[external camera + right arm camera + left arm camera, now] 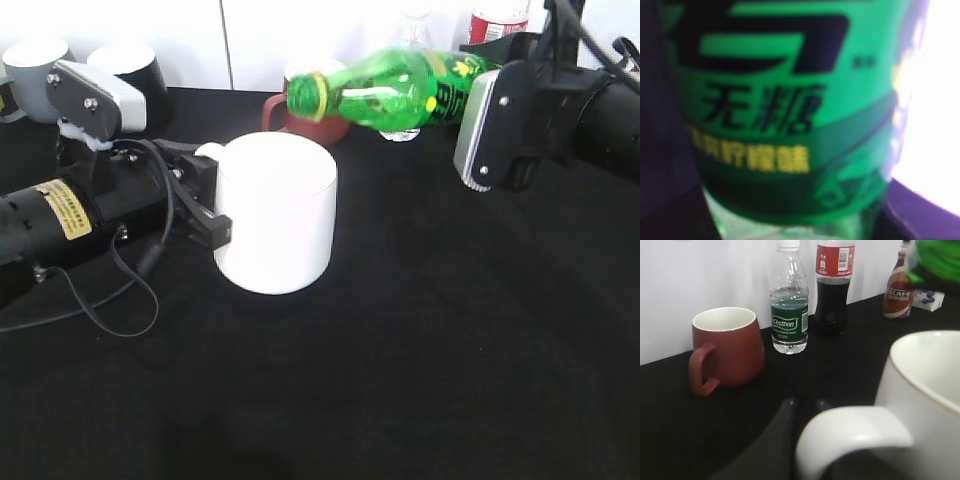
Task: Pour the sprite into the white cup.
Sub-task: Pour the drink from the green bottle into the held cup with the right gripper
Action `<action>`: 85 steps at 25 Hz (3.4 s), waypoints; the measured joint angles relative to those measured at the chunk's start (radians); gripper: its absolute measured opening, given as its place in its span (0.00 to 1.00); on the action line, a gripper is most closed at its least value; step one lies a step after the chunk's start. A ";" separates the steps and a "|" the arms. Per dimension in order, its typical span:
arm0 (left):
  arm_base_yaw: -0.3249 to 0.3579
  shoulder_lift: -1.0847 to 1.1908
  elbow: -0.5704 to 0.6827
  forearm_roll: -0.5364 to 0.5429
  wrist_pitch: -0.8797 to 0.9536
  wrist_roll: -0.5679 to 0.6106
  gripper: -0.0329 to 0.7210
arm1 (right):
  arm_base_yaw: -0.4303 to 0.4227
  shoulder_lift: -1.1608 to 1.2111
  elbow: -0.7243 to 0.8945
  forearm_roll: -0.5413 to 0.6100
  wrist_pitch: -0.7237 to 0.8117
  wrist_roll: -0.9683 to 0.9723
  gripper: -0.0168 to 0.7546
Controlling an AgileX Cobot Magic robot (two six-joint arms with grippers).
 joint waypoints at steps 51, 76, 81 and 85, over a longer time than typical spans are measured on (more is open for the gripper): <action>0.000 0.000 0.000 0.034 0.062 0.019 0.14 | 0.000 0.000 -0.012 -0.031 -0.003 -0.196 0.52; 0.000 0.000 0.000 0.035 0.065 0.020 0.14 | 0.000 0.000 -0.012 -0.031 -0.004 -0.202 0.52; 0.000 0.000 0.000 0.036 0.065 0.020 0.14 | 0.000 0.000 -0.012 -0.031 -0.004 -0.201 0.52; 0.000 0.000 0.000 0.036 0.066 0.021 0.14 | 0.000 0.000 -0.012 -0.031 -0.003 -0.198 0.52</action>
